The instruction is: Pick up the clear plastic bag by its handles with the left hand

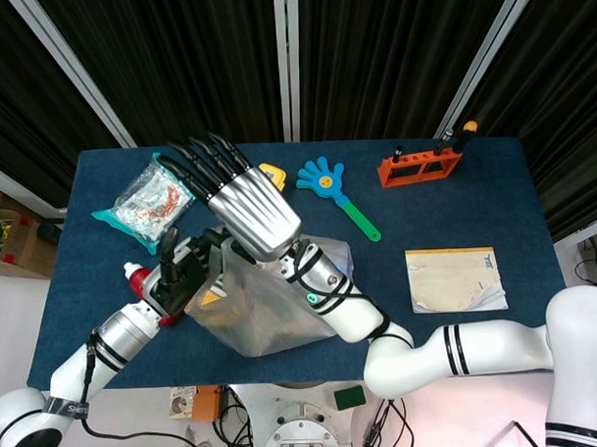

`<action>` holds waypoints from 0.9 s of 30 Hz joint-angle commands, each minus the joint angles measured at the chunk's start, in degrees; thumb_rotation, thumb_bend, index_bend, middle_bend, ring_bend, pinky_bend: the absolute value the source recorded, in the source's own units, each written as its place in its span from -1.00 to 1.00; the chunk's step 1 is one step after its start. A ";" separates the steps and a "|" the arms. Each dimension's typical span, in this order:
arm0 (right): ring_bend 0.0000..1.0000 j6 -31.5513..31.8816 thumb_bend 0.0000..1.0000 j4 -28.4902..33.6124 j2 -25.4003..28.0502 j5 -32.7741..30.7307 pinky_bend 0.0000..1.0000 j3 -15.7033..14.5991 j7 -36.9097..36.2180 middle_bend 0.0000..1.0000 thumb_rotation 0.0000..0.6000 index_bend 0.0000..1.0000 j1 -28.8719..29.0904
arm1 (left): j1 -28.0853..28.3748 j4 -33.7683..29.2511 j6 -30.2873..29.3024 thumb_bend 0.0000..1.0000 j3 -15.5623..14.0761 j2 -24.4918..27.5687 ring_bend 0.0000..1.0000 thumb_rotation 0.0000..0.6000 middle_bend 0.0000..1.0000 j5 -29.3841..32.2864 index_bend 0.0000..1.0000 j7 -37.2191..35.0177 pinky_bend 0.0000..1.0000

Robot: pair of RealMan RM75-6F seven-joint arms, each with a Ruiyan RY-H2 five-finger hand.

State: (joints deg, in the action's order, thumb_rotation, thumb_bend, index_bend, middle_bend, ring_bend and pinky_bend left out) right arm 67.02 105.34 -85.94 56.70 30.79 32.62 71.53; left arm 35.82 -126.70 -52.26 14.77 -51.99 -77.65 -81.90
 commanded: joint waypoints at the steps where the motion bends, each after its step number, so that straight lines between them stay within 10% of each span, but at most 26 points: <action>1: -1.00 0.03 -0.59 -0.07 0.22 -0.19 -1.00 0.10 0.05 -1.00 1.00 -1.00 0.18 | -0.13 -0.77 -0.77 -0.94 0.31 -1.34 -0.40 -0.68 -0.38 1.01 -0.41 2.07 -0.04; 7: -1.00 0.08 -0.60 1.24 0.67 -0.02 -1.00 -0.13 0.06 -1.00 1.00 -1.00 0.57 | 0.82 -0.86 -2.20 -0.94 2.42 -4.81 -0.57 -0.59 -0.57 6.71 -0.61 7.22 -0.38; 27: -1.00 1.58 -0.59 -0.34 0.90 0.39 -1.00 -0.33 0.33 -1.00 1.00 -1.00 1.35 | -2.14 -3.71 -1.82 -0.94 3.81 -5.71 -0.62 -0.54 -0.59 5.82 -0.63 10.88 -0.30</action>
State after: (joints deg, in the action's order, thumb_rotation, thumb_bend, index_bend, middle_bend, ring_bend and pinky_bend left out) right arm 68.53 105.21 -85.00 57.13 30.43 32.88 72.78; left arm 33.76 -130.32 -54.20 18.57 -57.73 -71.71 -70.95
